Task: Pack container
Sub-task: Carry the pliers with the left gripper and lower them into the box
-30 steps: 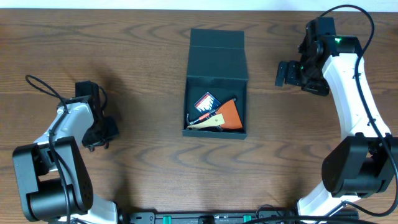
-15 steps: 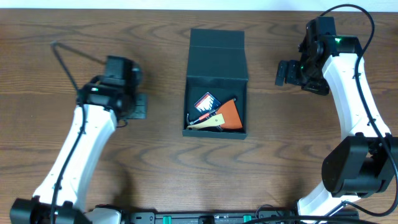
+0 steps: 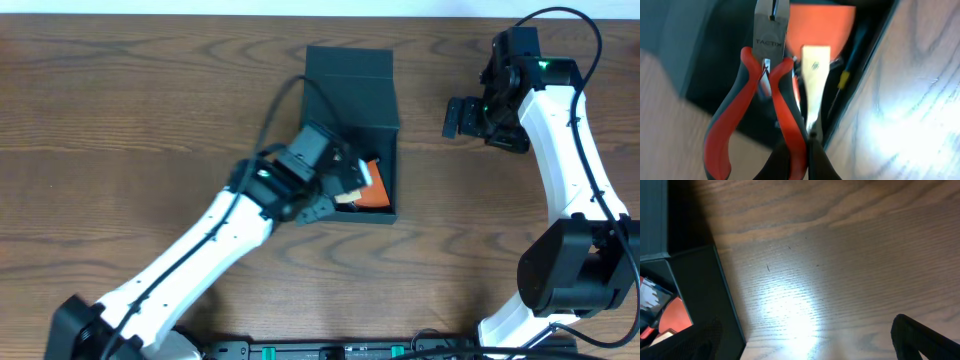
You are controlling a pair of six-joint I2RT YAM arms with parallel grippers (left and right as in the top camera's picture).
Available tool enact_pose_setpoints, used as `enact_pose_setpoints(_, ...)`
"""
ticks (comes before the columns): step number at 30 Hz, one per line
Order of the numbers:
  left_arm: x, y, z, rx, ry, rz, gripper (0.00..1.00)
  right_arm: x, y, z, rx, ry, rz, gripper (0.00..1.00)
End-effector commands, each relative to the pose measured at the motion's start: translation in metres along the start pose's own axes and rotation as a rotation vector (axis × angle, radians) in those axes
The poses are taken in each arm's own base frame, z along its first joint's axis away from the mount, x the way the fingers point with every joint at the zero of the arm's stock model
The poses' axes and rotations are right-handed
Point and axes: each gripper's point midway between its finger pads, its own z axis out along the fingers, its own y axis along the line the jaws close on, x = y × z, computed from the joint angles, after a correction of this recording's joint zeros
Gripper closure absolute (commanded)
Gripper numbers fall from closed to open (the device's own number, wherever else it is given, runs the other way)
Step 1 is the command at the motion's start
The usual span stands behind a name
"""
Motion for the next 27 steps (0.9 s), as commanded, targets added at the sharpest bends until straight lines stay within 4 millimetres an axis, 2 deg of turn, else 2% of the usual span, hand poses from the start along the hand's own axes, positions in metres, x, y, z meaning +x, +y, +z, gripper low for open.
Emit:
enact_pose_setpoints(1, -0.007, -0.002, 0.021, 0.025, 0.011, 0.120, 0.94, 0.001, 0.001, -0.009, 0.002, -0.019, -0.019, 0.01)
enact_pose_setpoints(4, -0.008, -0.007, 0.040, 0.063, 0.015, 0.131, 0.94, 0.002, 0.000, -0.009, 0.003, -0.015, -0.020, 0.01)
enact_pose_setpoints(12, -0.014, -0.001, 0.077, 0.059, 0.010, 0.129, 0.94, 0.002, 0.000, -0.009, 0.003, -0.014, -0.030, 0.01)
enact_pose_setpoints(17, 0.000, -0.001, 0.100, 0.097, 0.054, 0.094, 0.94, 0.003, 0.000, -0.009, 0.004, -0.012, -0.039, 0.01)
enact_pose_setpoints(26, 0.012, 0.009, 0.107, 0.095, 0.078, 0.035, 0.94, 0.003, 0.000, -0.009, 0.004, -0.011, -0.042, 0.01)
enact_pose_setpoints(27, 0.012, 0.009, 0.107, 0.095, 0.079, 0.030, 0.85, 0.003, 0.000, -0.009, 0.004, -0.011, -0.042, 0.01)
